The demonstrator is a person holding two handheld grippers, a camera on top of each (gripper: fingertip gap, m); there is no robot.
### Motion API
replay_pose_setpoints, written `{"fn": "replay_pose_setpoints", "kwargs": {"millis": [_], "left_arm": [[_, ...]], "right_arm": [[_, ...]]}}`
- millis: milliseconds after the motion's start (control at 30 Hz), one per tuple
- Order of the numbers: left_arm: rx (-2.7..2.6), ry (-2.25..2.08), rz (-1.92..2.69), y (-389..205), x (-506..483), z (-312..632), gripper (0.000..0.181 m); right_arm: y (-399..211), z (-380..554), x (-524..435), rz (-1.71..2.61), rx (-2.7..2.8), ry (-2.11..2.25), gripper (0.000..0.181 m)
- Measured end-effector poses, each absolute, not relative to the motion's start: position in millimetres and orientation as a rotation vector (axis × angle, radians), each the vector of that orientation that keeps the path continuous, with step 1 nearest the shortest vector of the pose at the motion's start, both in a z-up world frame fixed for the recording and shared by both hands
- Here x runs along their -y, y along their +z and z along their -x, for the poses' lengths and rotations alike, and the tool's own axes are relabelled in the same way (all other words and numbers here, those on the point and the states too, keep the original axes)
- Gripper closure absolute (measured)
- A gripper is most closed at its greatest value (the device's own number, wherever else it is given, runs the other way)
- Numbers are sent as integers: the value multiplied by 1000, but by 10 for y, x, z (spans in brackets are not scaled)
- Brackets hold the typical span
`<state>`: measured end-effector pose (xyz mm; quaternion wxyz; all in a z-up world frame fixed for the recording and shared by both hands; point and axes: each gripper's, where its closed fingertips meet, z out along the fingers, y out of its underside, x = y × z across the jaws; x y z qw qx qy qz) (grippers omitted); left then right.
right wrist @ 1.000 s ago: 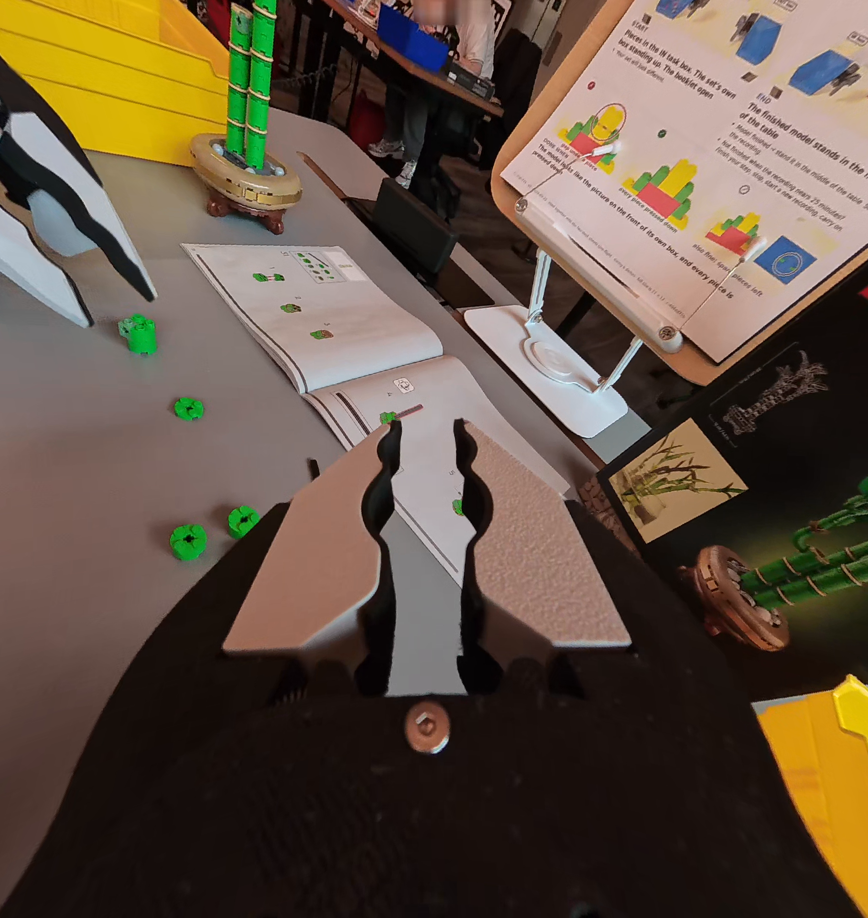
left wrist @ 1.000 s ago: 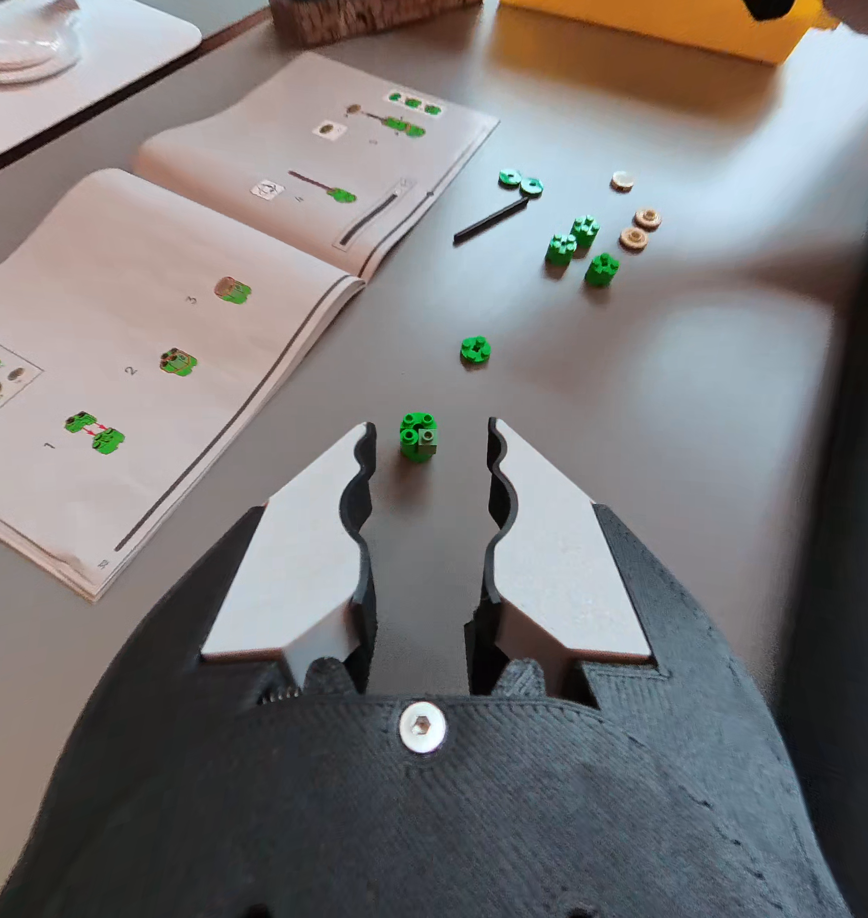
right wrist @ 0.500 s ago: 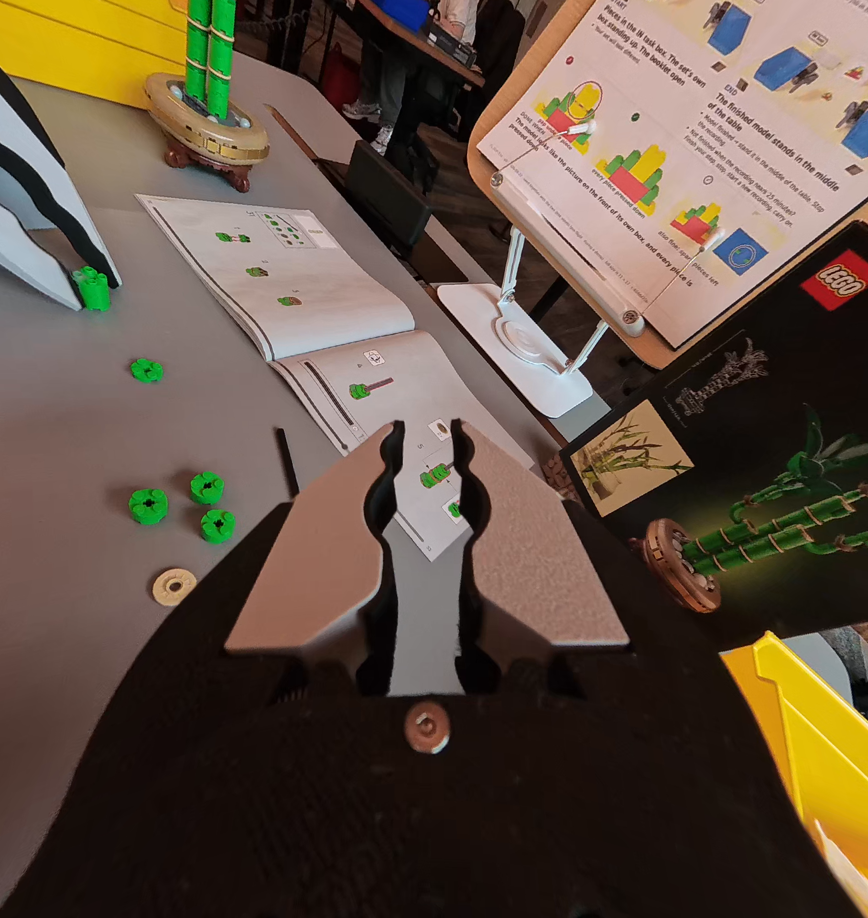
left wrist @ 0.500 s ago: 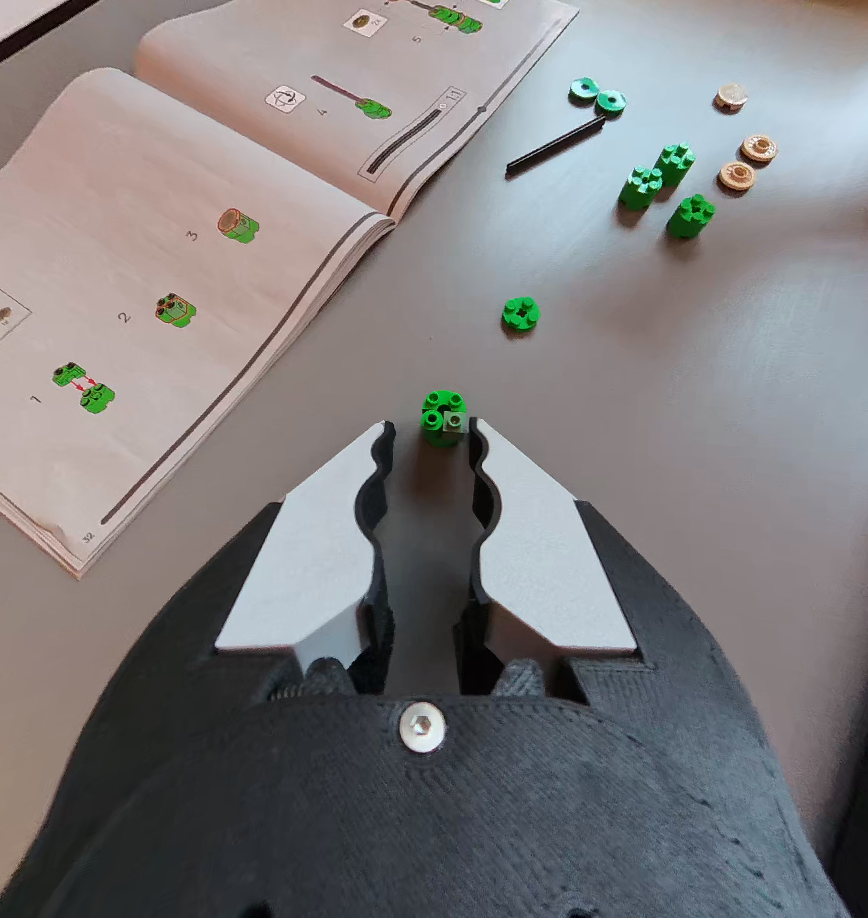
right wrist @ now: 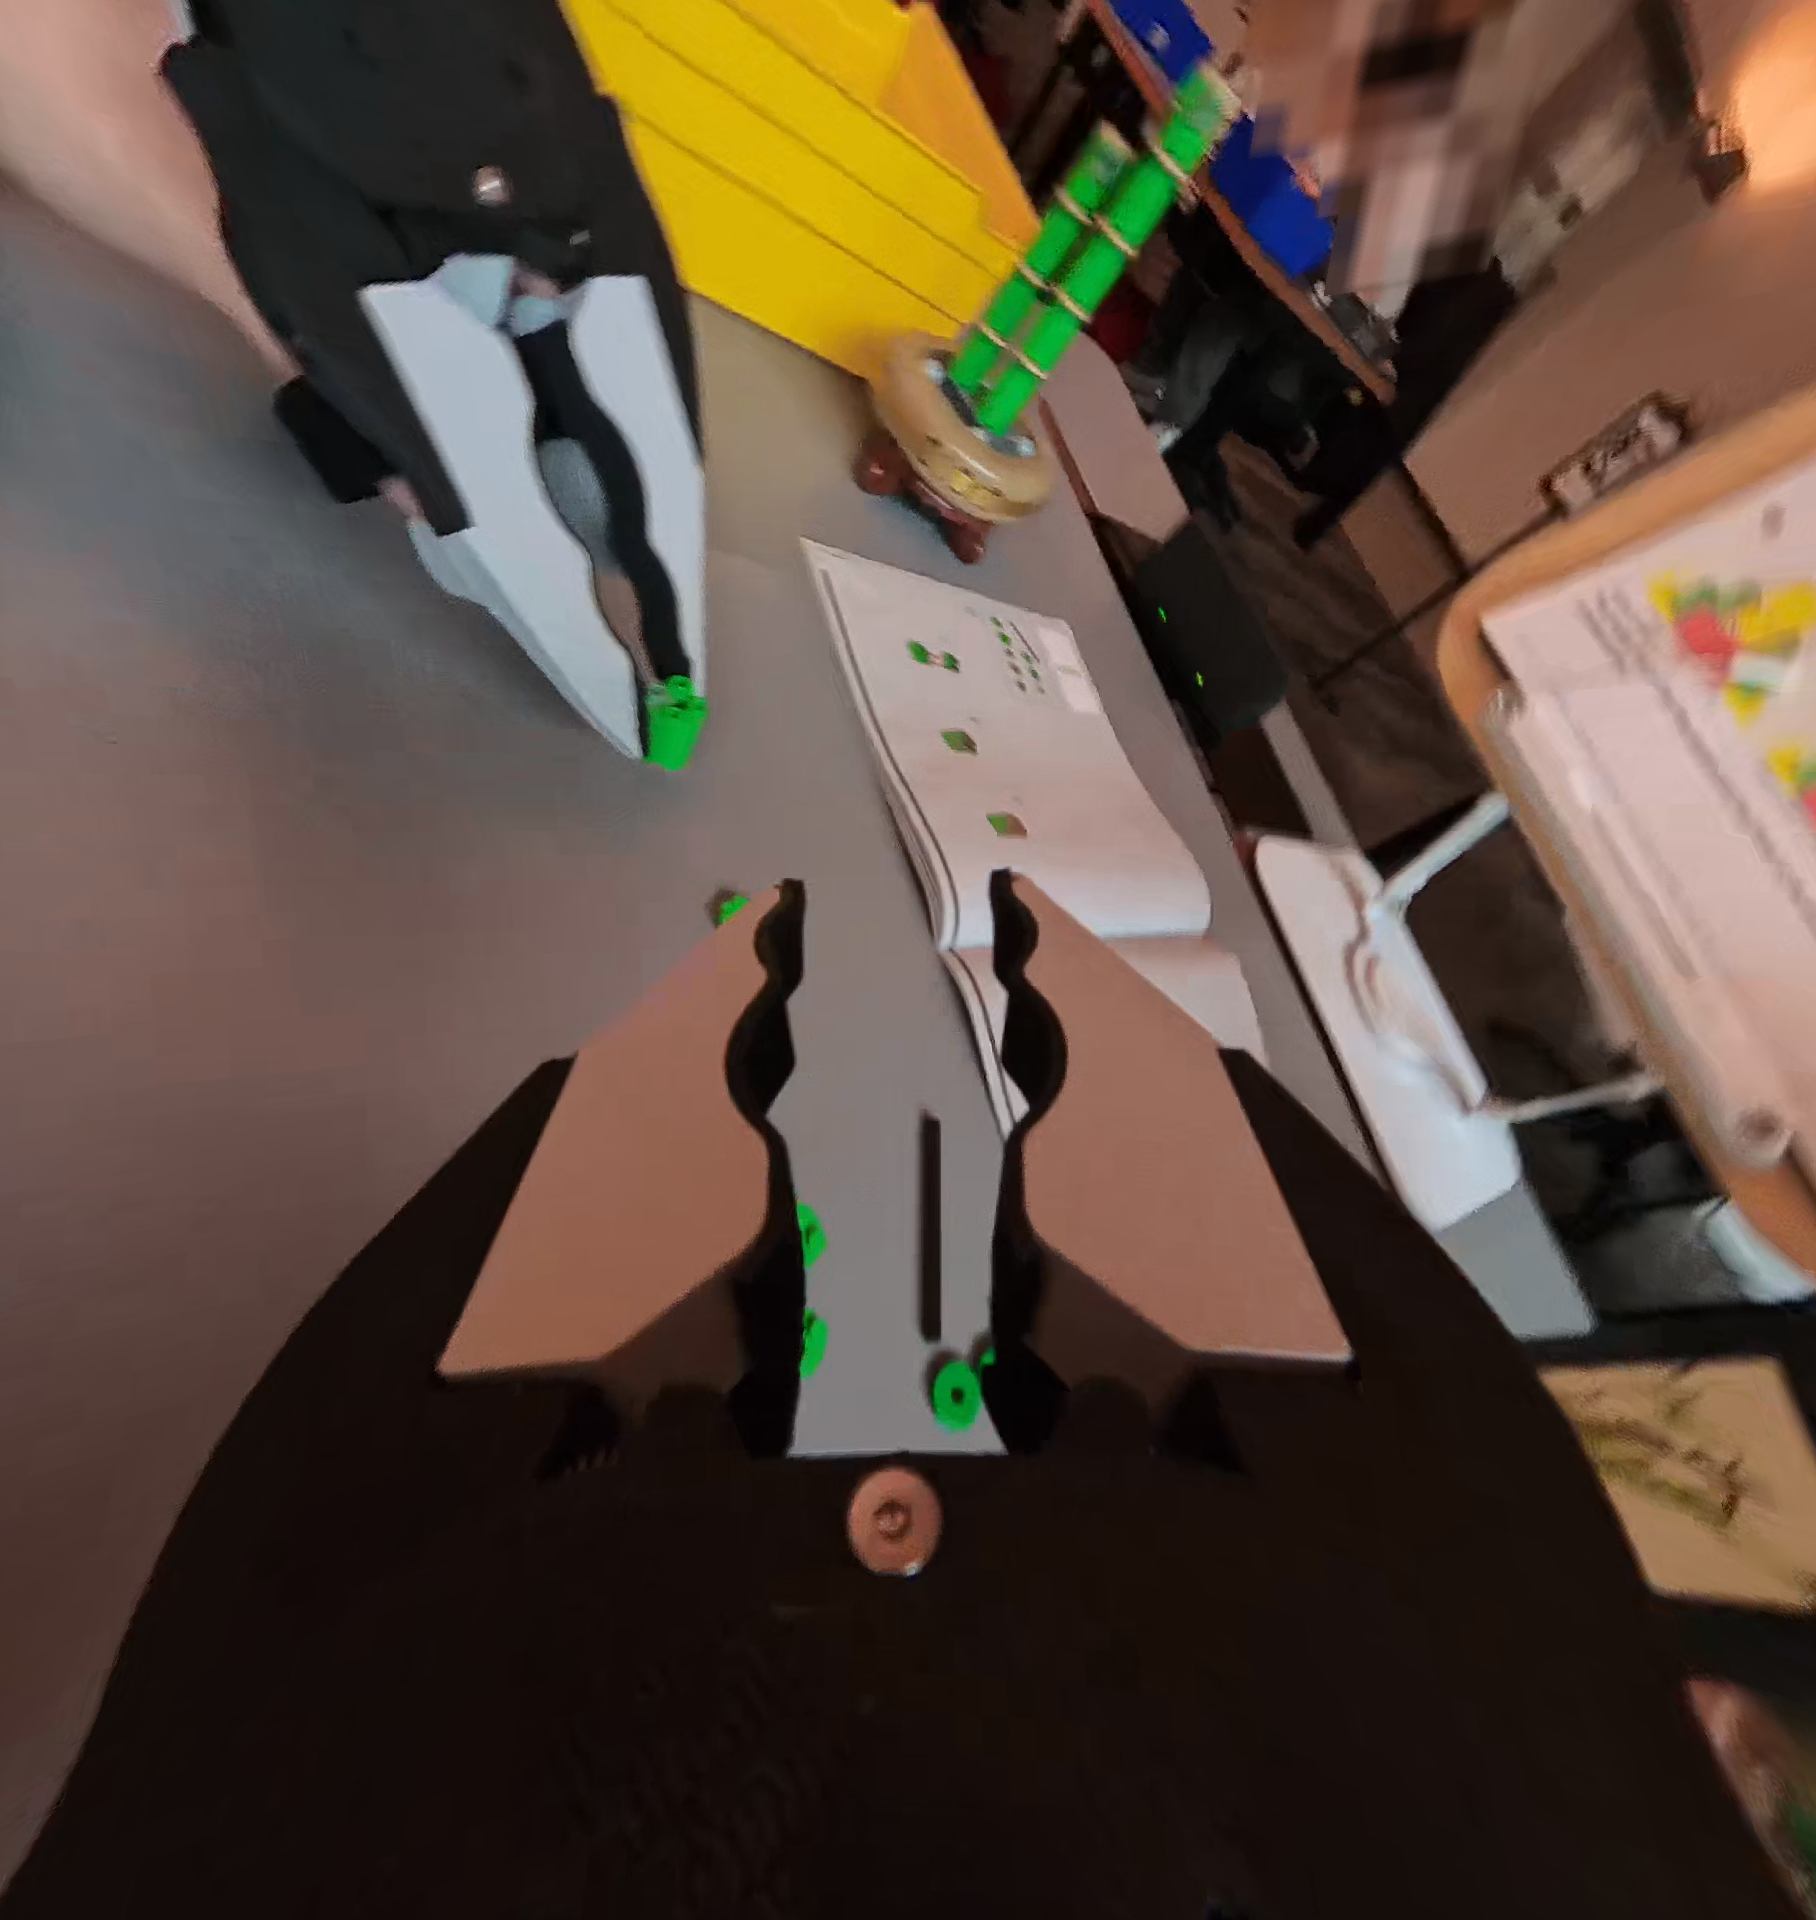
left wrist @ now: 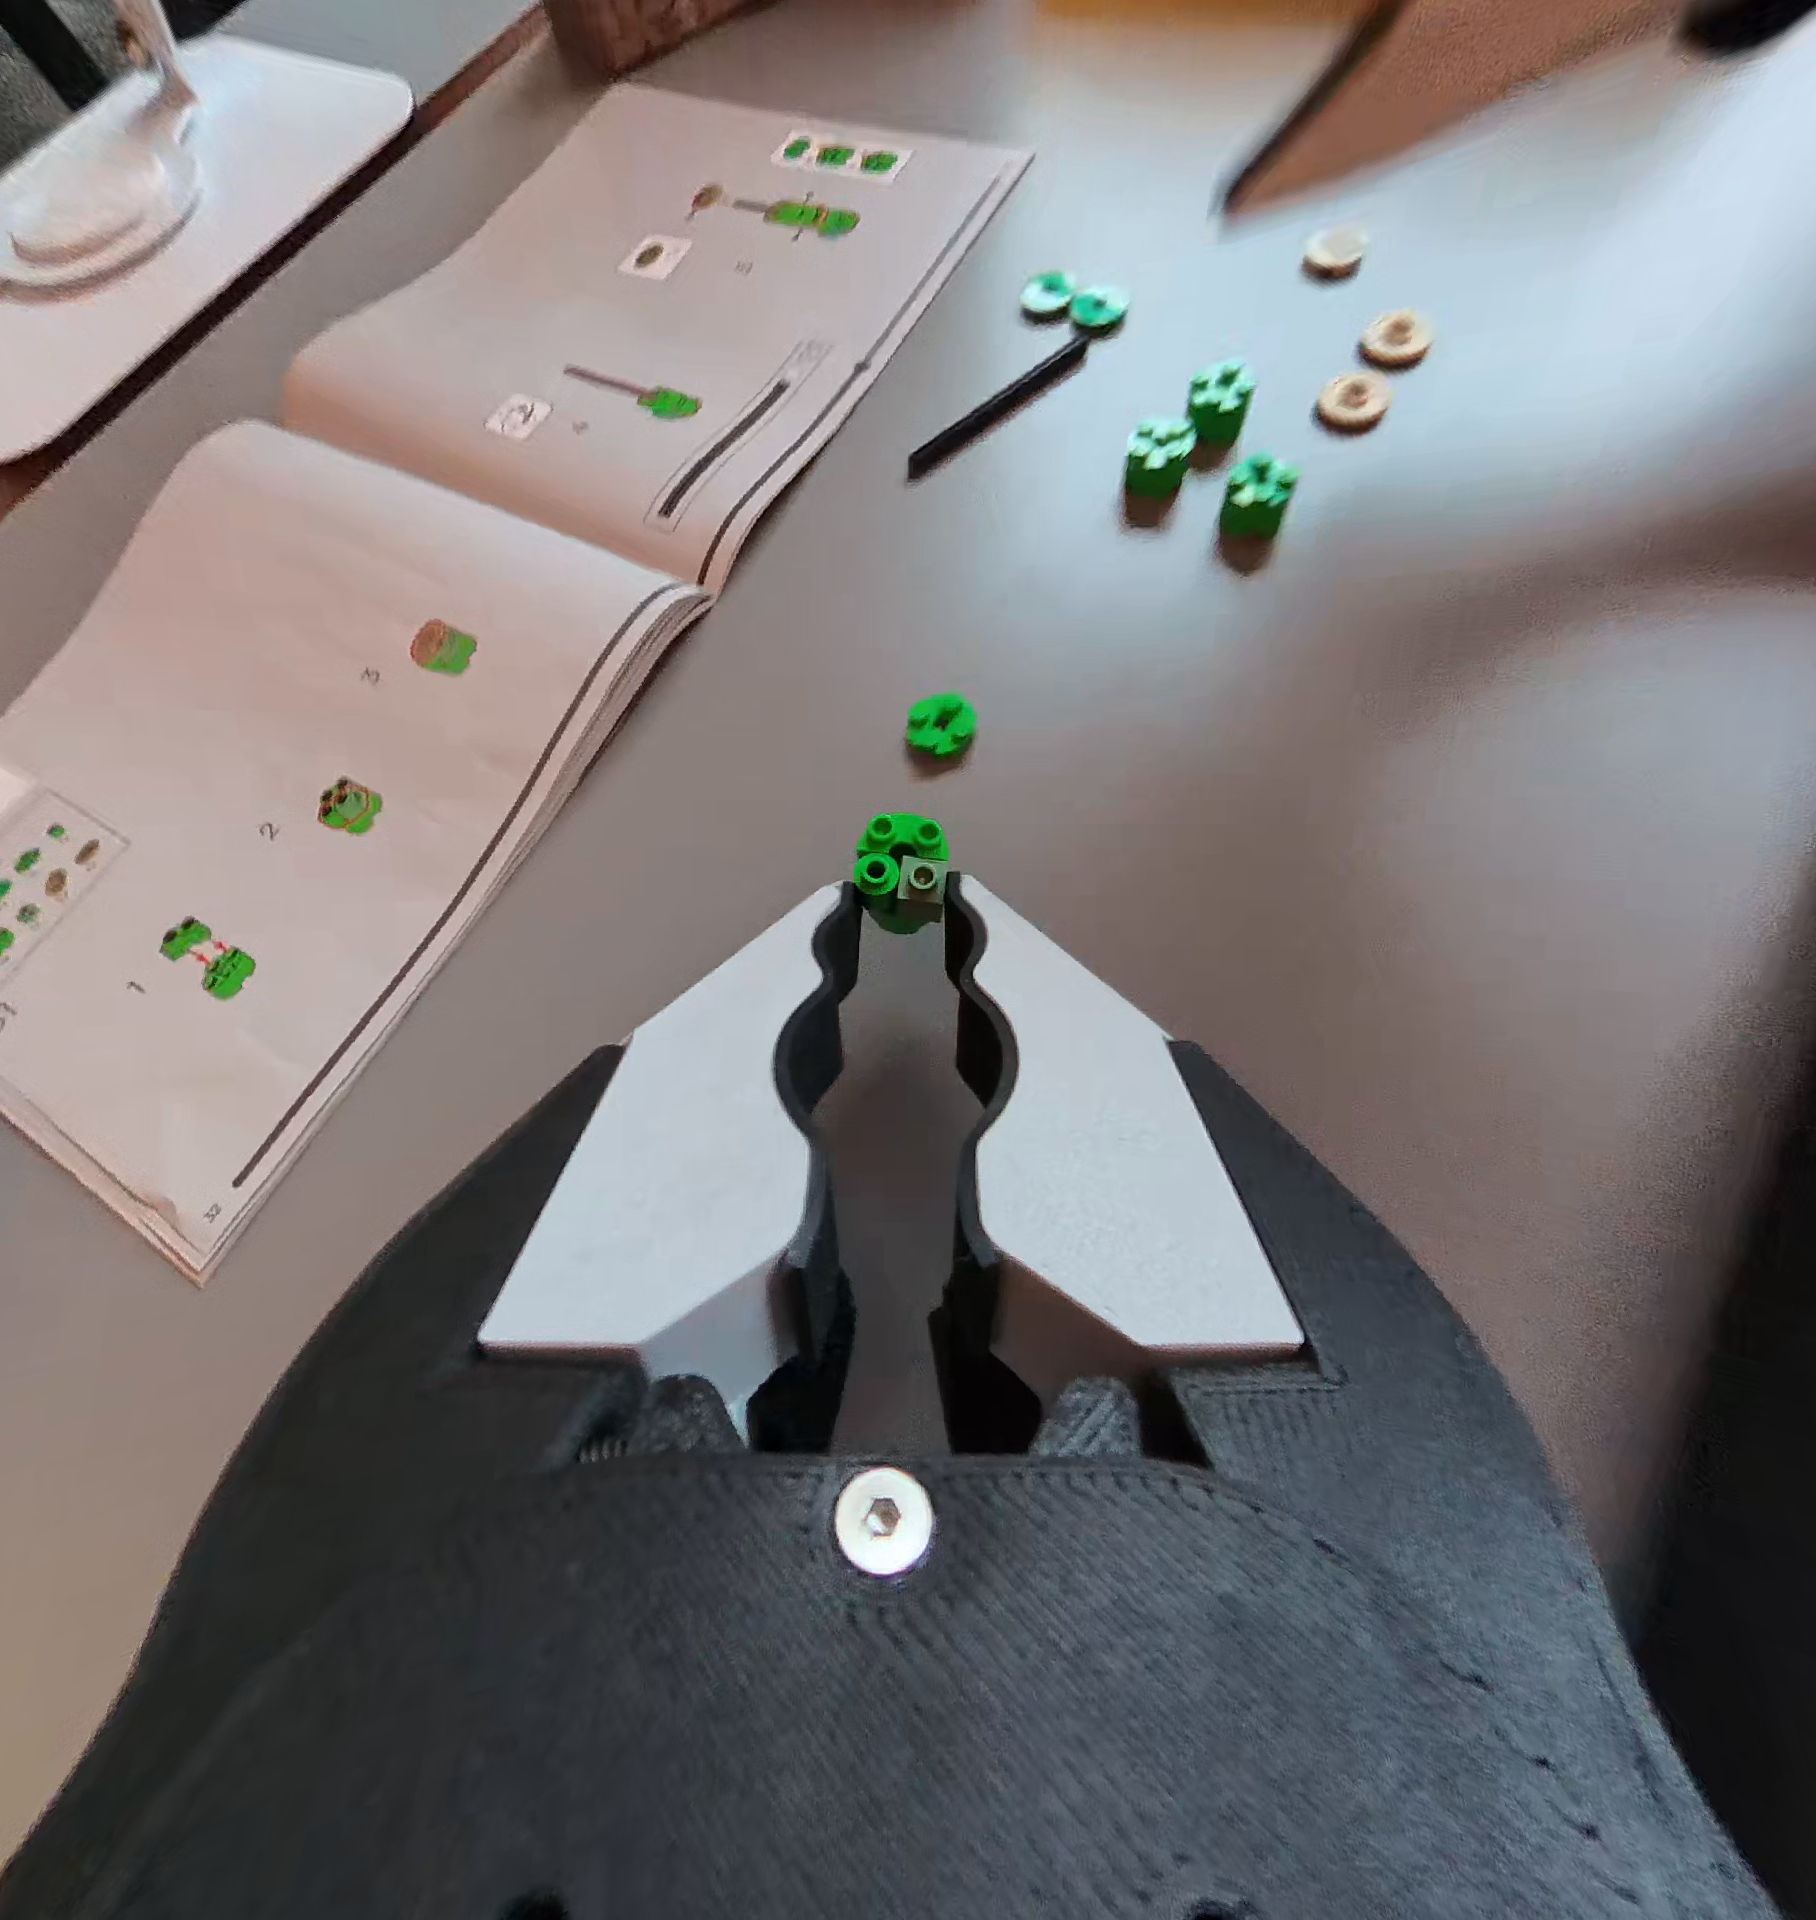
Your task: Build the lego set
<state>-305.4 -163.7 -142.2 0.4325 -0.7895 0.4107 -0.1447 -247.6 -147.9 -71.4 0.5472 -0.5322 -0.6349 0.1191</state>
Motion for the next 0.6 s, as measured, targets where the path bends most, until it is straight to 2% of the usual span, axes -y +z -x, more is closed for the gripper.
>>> {"fn": "replay_pose_setpoints", "kwargs": {"millis": [133,400,600], "left_arm": [[-936,-529,2014,-1356,1809,2876,167],[-763,-615,2107,-1326,1822,2893,167],[-740,-645,2129,-1335,1842,2874,167]], "right_arm": [[-908,2784,1697,956,1700,-21,143],[-1212,3051,1792,794,1818,-212,140],[-1292,3112,1754,720,1826,-355,153]]}}
